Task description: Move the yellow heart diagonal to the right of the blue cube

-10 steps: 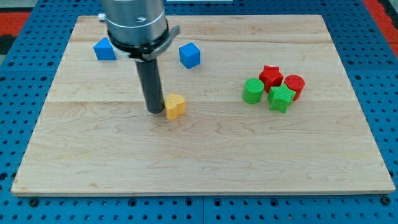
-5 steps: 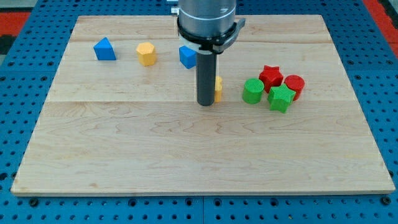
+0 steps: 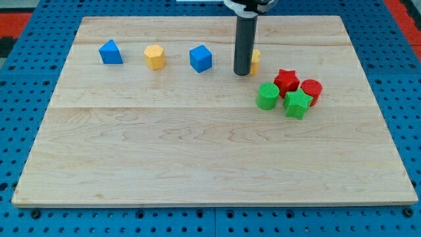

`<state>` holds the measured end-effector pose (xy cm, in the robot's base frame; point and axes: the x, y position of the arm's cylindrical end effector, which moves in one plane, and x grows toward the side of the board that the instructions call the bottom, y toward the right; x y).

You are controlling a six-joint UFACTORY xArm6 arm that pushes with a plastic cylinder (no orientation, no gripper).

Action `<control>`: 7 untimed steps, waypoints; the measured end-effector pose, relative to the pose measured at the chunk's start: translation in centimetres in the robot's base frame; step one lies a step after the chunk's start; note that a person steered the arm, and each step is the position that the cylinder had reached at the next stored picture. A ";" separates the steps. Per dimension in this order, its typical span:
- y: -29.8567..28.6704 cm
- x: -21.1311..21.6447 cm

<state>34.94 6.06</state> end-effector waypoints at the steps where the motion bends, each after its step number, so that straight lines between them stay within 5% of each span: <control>1: 1.4 -0.7; 4: 7.9 -2.8; 7: 2.5 -3.4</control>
